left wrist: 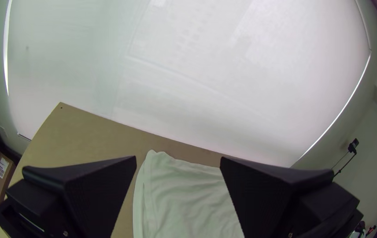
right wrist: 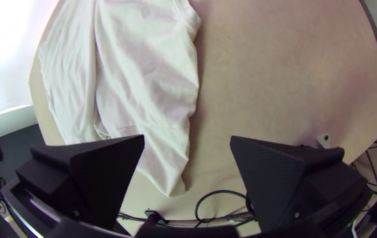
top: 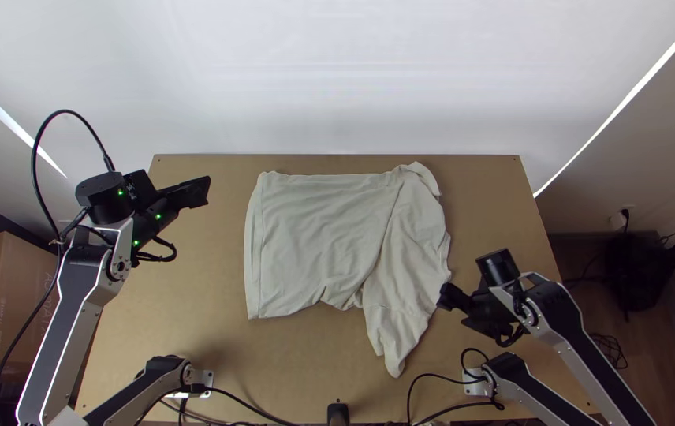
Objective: Fold the t-shirt
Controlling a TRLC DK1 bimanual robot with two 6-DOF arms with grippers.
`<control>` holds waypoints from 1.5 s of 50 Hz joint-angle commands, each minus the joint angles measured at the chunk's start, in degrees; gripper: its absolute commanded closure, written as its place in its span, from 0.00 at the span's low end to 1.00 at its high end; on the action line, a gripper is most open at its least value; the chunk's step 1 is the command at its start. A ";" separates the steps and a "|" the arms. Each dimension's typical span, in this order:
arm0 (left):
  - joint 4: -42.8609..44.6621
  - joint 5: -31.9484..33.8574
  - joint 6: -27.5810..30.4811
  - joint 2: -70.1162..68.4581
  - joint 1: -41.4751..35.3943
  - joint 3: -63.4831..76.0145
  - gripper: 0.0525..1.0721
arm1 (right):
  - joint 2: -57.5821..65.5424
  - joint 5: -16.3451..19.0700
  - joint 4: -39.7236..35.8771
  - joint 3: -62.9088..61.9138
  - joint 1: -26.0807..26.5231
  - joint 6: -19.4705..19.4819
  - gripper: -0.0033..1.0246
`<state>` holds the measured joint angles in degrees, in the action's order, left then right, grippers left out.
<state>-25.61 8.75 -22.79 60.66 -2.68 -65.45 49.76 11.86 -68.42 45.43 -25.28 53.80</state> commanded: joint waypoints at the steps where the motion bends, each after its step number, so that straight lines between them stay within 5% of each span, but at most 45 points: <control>1: -0.06 -0.23 -1.38 -1.07 -0.31 1.55 0.04 | 1.83 1.77 0.31 -3.33 -0.74 1.57 0.16; 37: 1.00 -0.32 -1.47 0.07 -0.66 2.61 0.04 | 22.75 7.48 12.61 -6.93 -1.62 -5.37 0.26; 40: 0.73 -0.32 -1.21 0.24 -0.93 2.61 0.04 | 22.75 7.48 13.32 -6.76 -2.32 -6.08 0.47; 45: -1.64 -0.23 1.34 0.68 -2.77 2.70 0.04 | 21.52 1.85 15.95 -6.93 -2.06 -7.22 0.98; 58: -18.16 0.47 23.66 4.38 -8.92 6.56 0.04 | 20.64 1.77 16.22 -7.11 -0.56 -8.19 0.97; 67: -22.73 0.47 28.24 5.17 -9.36 7.44 0.04 | 20.99 1.77 16.22 -6.76 -0.83 -8.45 0.97; 75: -23.09 0.47 30.08 4.29 -9.36 8.59 0.04 | 21.70 1.85 16.22 -6.32 -3.46 -8.98 0.52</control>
<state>-47.97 8.80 4.86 65.84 -11.68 -58.17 71.13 13.91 -52.23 39.68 -26.85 45.71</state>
